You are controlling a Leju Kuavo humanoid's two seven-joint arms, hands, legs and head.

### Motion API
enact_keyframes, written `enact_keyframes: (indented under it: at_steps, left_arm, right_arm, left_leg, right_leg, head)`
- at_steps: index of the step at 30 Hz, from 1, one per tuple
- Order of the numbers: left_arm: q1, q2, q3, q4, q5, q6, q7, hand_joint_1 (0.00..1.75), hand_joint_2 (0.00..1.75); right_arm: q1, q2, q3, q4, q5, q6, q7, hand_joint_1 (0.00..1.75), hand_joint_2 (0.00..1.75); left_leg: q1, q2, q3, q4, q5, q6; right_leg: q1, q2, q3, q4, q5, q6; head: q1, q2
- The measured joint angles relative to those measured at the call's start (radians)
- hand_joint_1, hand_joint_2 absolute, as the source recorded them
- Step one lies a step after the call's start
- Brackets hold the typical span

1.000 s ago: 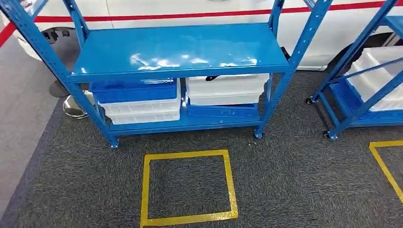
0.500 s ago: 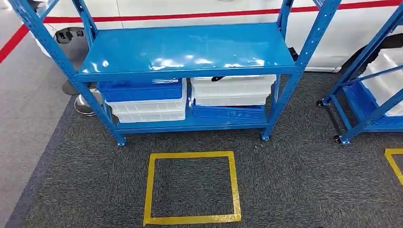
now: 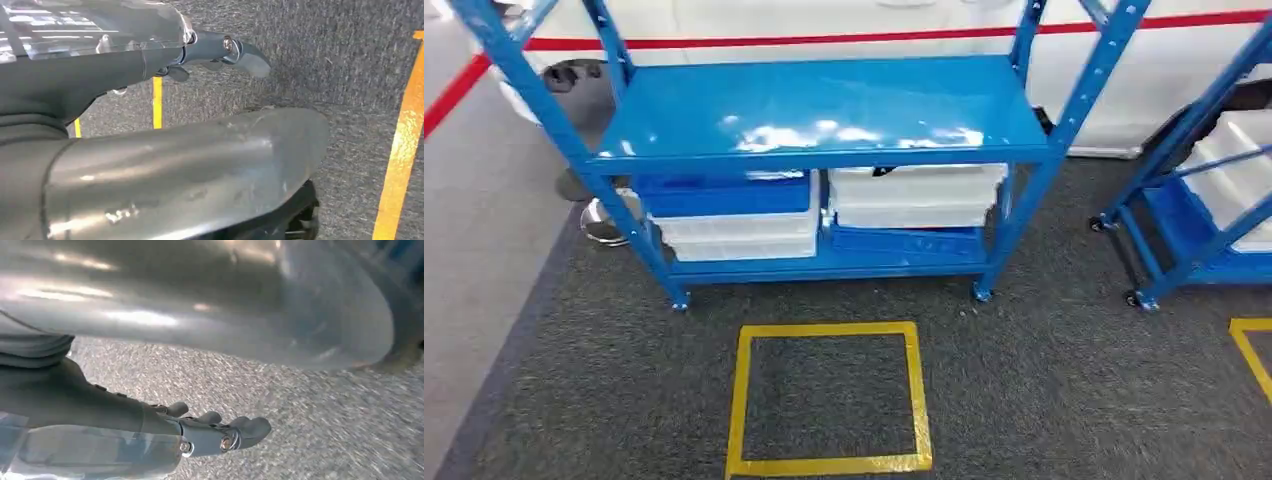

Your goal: Take the parts from the cabinet and place them on the table.

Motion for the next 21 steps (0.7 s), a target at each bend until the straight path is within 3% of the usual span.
enact_keyframes:
  at_steps: [2,3,4,5,7,8,9,10,13,14,15,17,18,19,20,21]
  left_arm:
    - [0.0,0.0,0.001,0.0,0.0,0.0,0.001,0.0,0.0]
    - [0.0,0.0,0.002,0.0,0.0,0.0,0.002,0.0,0.0]
    - [0.002,0.0,0.002,0.0,0.0,0.0,0.003,0.0,0.0]
    - [0.003,-0.001,0.002,0.0,0.0,0.0,0.004,0.0,0.0]
    - [0.003,-0.001,0.004,0.0,0.0,0.0,0.004,0.0,0.0]
    - [0.004,0.001,0.005,0.0,0.0,0.001,0.004,0.0,0.0]
    - [0.0,0.003,0.007,0.0,0.002,0.002,0.006,0.0,0.0]
    - [0.001,0.003,0.008,0.0,0.003,0.0,0.006,0.0,0.0]
    - [0.002,0.003,0.014,0.0,0.012,-0.002,0.01,0.0,0.0]
    - [0.001,0.003,0.017,0.0,0.014,-0.003,0.01,0.0,0.0]
    - [-0.001,0.003,0.018,0.0,0.014,-0.003,0.01,0.0,0.0]
    - [-0.003,0.002,0.019,0.0,0.015,-0.003,0.01,0.0,0.0]
    - [-0.001,0.002,0.019,0.0,0.015,-0.003,0.01,0.0,0.0]
    - [0.001,0.002,0.019,0.0,0.015,-0.003,0.011,0.0,0.0]
    - [0.003,0.002,0.02,0.0,0.016,-0.003,0.011,0.0,0.0]
    - [0.005,0.002,0.02,0.0,0.016,-0.003,0.011,0.0,0.0]
  right_arm:
    - [0.0,0.0,0.0,0.0,0.0,0.0,0.001,0.0,0.0]
    - [0.0,-0.001,-0.001,0.0,0.0,0.0,0.0,0.0,0.0]
    - [0.0,-0.002,-0.001,0.0,0.0,0.0,-0.002,0.0,0.0]
    - [0.0,-0.002,-0.001,0.0,0.0,0.0,-0.001,0.0,0.0]
    - [0.0,-0.003,-0.002,0.0,0.0,0.0,0.0,0.0,0.0]
    - [0.002,-0.002,-0.002,0.0,0.001,0.002,0.002,0.0,0.0]
    - [0.002,0.001,-0.003,0.001,0.001,0.004,0.002,0.0,0.0]
    - [0.003,0.0,-0.003,0.001,0.002,0.003,0.004,0.0,0.0]
    - [0.001,0.0,-0.003,0.001,0.003,0.005,0.005,0.0,0.0]
    - [0.002,0.0,-0.003,0.001,0.003,0.005,0.005,0.0,0.0]
    - [0.004,0.0,-0.003,0.002,0.003,0.005,0.006,0.0,0.0]
    - [0.004,0.0,-0.003,0.002,0.003,0.005,0.006,0.0,0.0]
    - [0.004,0.0,-0.003,0.002,0.003,0.006,0.006,0.0,0.0]
    - [0.005,0.0,-0.003,0.002,0.003,0.008,0.007,0.0,0.0]
    - [0.005,0.0,-0.003,0.002,0.003,0.01,0.007,0.0,0.0]
    - [0.005,0.0,-0.003,0.002,0.003,0.01,0.008,0.0,0.0]
  left_leg:
    - [0.002,0.002,-0.001,0.003,-0.004,-0.003]
    - [0.003,0.002,-0.001,0.007,-0.009,-0.008]
    - [0.007,0.002,0.0,0.013,-0.014,-0.013]
    - [0.013,0.0,0.002,0.022,-0.022,-0.02]
    - [0.026,-0.005,0.001,0.055,-0.048,-0.042]
    - [0.024,-0.006,-0.011,0.07,-0.06,-0.054]
    - [0.018,-0.008,-0.019,0.095,-0.076,-0.064]
    - [0.017,-0.009,-0.017,0.091,-0.076,-0.066]
    - [0.025,-0.012,-0.008,0.092,-0.085,-0.074]
    - [0.024,0.01,-0.017,0.121,-0.096,-0.074]
    - [0.021,0.024,-0.049,0.179,-0.123,-0.074]
    - [0.021,0.034,-0.157,0.361,-0.191,-0.073]
    - [0.02,0.034,-0.197,0.421,-0.199,-0.07]
    - [0.019,0.034,-0.217,0.436,-0.182,-0.064]
    - [0.015,0.034,-0.213,0.402,-0.14,-0.054]
    - [0.009,0.034,-0.19,0.329,-0.084,-0.041]
  right_leg:
    - [-0.008,-0.002,-0.083,0.153,-0.074,0.011]
    - [-0.013,-0.002,-0.112,0.202,-0.082,0.018]
    - [-0.018,-0.002,-0.115,0.201,-0.064,0.025]
    - [-0.023,-0.002,-0.093,0.154,-0.024,0.033]
    - [-0.038,-0.002,-0.007,-0.017,0.069,0.053]
    - [-0.037,0.013,-0.004,-0.024,0.043,0.057]
    - [-0.035,0.023,-0.009,-0.029,0.04,0.032]
    - [-0.034,0.016,-0.012,-0.017,0.035,0.015]
    - [-0.03,0.01,-0.004,-0.014,0.025,-0.008]
    - [-0.029,0.006,0.003,-0.015,0.022,-0.015]
    - [-0.027,0.001,0.007,-0.016,0.017,-0.02]
    - [-0.019,-0.008,0.012,-0.015,0.008,-0.027]
    - [-0.015,-0.01,0.016,-0.015,0.003,-0.029]
    - [-0.011,-0.01,0.023,-0.015,-0.003,-0.03]
    - [-0.007,-0.01,0.032,-0.016,-0.009,-0.03]
    - [-0.002,-0.011,0.044,-0.016,-0.017,-0.031]
  head:
    - [0.001,0.0]
    - [0.0,0.0]
    - [0.001,0.0]
    - [0.0,0.0]
    - [0.001,0.0]
    - [0.005,0.0]
    - [0.016,0.0]
    - [0.006,0.0]
    - [0.002,0.0]
    - [-0.001,0.0]
    - [-0.005,0.0]
    - [-0.006,0.0]
    - [-0.007,0.0]
    - [-0.006,0.0]
    - [-0.006,0.0]
    - [-0.007,0.0]
